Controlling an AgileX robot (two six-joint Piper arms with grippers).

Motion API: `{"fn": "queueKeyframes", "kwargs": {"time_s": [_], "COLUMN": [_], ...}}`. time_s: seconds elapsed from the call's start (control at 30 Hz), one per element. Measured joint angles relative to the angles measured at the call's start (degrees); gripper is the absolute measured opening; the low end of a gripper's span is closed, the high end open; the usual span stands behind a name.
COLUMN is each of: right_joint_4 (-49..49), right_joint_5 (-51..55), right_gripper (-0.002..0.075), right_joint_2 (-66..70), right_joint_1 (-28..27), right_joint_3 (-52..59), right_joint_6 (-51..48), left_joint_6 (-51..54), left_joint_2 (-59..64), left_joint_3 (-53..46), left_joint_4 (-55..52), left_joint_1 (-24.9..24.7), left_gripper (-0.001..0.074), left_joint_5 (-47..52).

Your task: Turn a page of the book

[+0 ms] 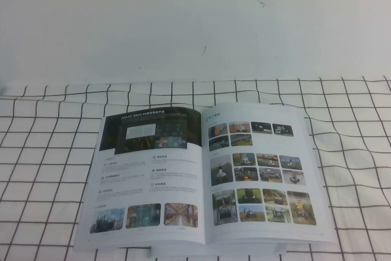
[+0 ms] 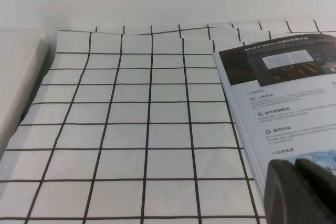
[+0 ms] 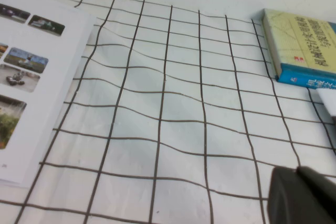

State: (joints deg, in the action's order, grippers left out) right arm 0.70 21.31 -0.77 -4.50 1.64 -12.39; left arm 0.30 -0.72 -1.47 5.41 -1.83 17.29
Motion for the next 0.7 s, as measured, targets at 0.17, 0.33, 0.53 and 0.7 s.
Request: {"fn": "queueKeyframes", "kwargs": {"time_s": [0.17,0.33,0.53,0.7], "right_joint_4": [0.0,0.0,0.0,0.0], "right_joint_5": [0.0,0.0,0.0,-5.97], "right_gripper": [-0.0002,-0.0002,-0.0002,-0.0002], "right_joint_2": [0.0,0.0,0.0,0.0], "right_joint_1": [0.0,0.0,0.0,0.0], "right_joint_3": [0.0,0.0,0.0,0.0], "right_joint_6": [0.0,0.0,0.0,0.0], "left_joint_6": [0.0,0.0,0.0,0.0], "left_joint_2": [0.0,0.0,0.0,0.0], "left_joint_3": [0.0,-0.08,-0.08,-0.08], "left_joint_4": [0.0,0.0,0.0,0.0], "left_joint_1": [0.0,0.0,0.0,0.0], "left_gripper": [-0.0002,-0.0002,-0.0002,-0.0002], "left_joint_5": [-0.02,-0.12,-0.27,-3.05]}}
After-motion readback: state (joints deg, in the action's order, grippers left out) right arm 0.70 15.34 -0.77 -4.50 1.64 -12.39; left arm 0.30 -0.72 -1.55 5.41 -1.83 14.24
